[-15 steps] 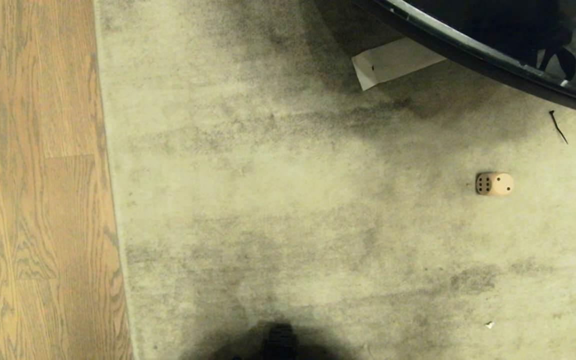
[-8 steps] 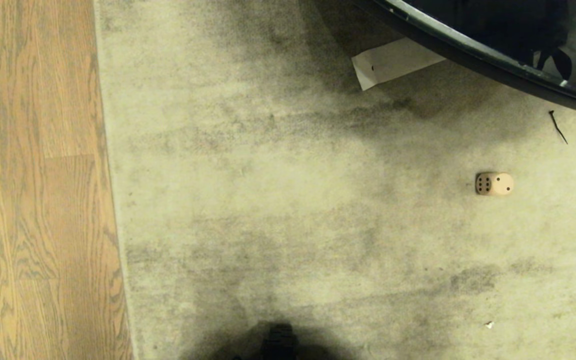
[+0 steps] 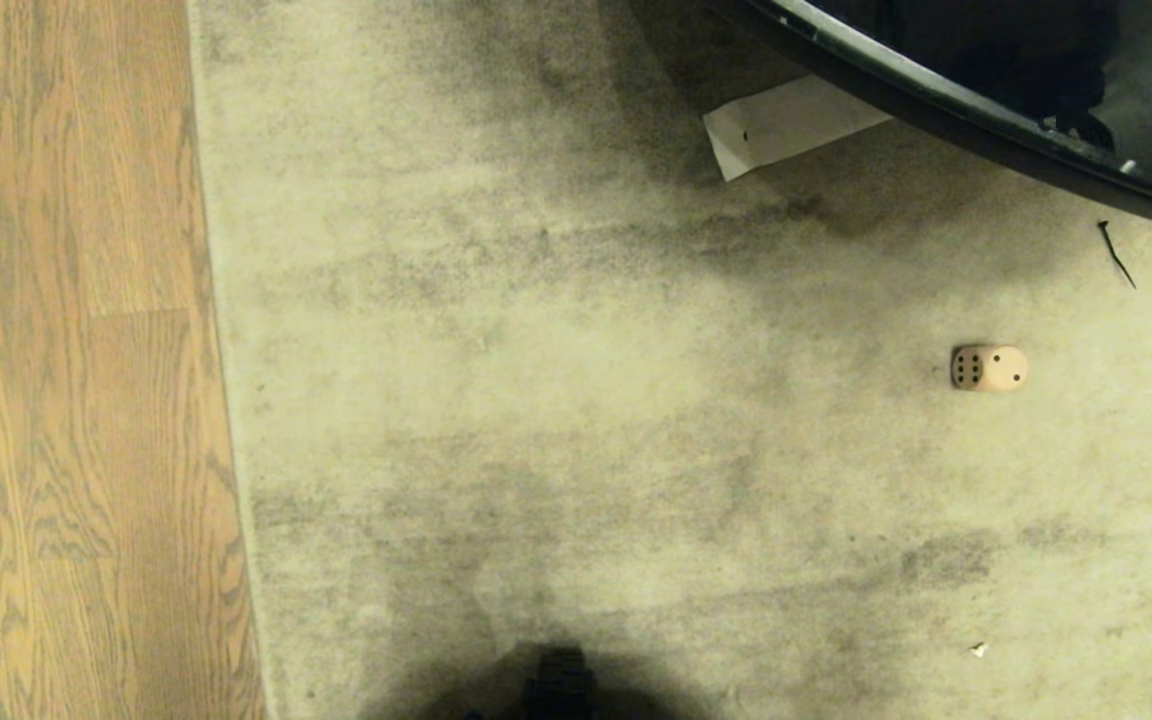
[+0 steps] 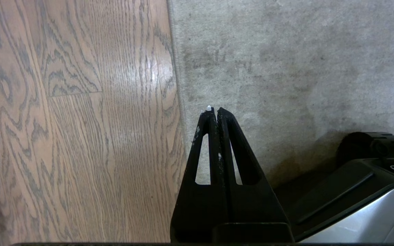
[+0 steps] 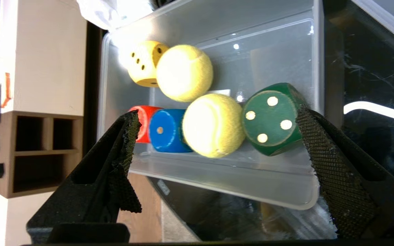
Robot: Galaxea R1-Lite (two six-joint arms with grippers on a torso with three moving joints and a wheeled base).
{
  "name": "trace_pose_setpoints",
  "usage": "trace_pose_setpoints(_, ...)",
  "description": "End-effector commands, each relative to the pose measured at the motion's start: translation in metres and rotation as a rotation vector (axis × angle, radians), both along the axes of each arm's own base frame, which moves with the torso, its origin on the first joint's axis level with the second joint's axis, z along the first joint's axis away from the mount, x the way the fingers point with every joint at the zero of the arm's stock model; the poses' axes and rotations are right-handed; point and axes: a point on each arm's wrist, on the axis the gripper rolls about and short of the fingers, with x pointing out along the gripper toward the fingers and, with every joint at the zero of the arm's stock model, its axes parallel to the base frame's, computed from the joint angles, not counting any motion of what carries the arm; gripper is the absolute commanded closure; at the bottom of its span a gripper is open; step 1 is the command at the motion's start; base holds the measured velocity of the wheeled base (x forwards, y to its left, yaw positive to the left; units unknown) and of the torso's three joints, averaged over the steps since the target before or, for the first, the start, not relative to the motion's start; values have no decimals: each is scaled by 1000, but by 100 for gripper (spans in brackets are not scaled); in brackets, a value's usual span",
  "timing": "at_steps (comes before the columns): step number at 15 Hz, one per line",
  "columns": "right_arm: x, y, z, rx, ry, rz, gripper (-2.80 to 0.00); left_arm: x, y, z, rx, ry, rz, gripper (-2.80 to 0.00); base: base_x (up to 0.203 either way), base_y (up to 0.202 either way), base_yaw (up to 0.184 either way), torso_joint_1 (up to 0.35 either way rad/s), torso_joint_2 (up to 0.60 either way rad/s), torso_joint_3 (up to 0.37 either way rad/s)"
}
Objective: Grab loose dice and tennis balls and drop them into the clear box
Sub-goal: Put the toys in the box
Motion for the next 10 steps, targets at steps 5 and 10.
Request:
trace_pose_setpoints(5,-19,5,0,7,-23,14,-280,0,0,-1,-1,2,0,0,0,0,0,0,0,0)
trace_pose_setpoints(10,-24,7,0,55,-4,43,0,0,0,-1,-1,2,0,0,0,0,0,0,0,0)
